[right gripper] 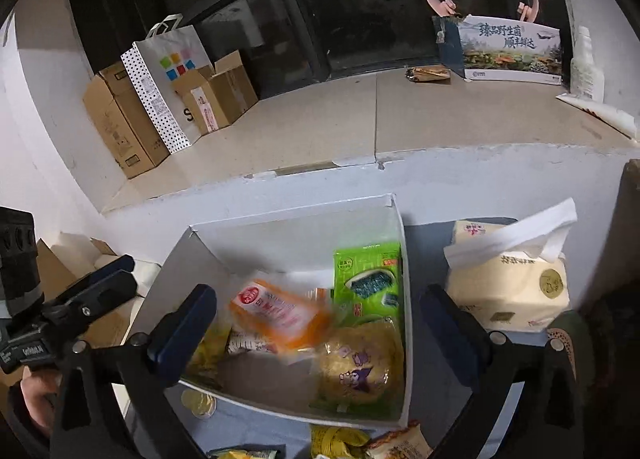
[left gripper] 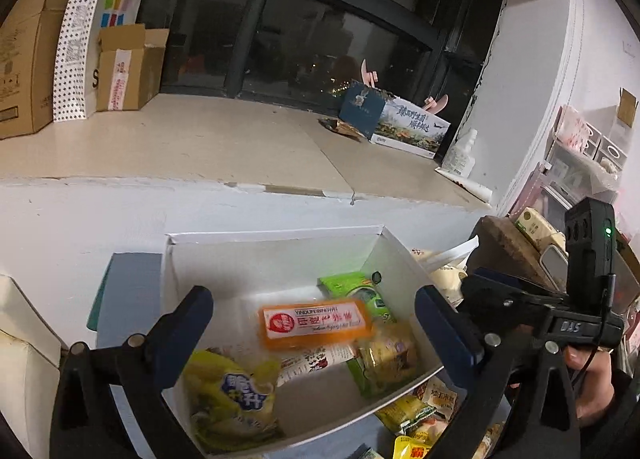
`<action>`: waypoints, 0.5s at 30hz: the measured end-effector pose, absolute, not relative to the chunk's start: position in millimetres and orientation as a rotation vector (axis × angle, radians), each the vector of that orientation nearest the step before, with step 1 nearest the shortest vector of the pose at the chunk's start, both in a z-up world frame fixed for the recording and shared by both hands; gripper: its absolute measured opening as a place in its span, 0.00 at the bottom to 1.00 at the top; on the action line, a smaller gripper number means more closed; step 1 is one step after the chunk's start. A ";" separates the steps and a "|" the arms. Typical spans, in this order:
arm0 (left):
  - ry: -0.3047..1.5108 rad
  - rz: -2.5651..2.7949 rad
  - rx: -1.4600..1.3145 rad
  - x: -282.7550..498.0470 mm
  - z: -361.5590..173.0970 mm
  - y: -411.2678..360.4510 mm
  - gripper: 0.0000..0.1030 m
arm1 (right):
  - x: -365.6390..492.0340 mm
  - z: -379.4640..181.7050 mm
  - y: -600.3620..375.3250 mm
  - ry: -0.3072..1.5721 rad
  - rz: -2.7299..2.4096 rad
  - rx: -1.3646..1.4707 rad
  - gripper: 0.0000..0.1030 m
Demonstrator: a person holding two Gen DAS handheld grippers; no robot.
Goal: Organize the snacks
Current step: 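Drop the sausage pack and cracker packet into the box with both tools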
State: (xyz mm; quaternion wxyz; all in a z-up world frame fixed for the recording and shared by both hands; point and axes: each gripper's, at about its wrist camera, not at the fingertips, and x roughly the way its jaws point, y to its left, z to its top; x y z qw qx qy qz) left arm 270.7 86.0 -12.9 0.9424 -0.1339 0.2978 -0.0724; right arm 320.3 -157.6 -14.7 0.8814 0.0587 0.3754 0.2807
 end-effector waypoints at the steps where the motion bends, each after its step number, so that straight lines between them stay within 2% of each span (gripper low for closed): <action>1: 0.603 -0.142 -0.261 267.0 -10.4 87.4 1.00 | 316.9 -11.0 -159.5 0.772 0.593 0.129 1.00; 9: 0.567 -0.167 -0.209 203.9 1.3 92.7 1.00 | 249.7 19.3 -170.7 0.638 0.742 0.131 1.00; 15: 0.584 -0.228 -0.177 145.8 -18.3 82.3 1.00 | 184.5 8.4 -179.4 0.618 0.786 0.062 1.00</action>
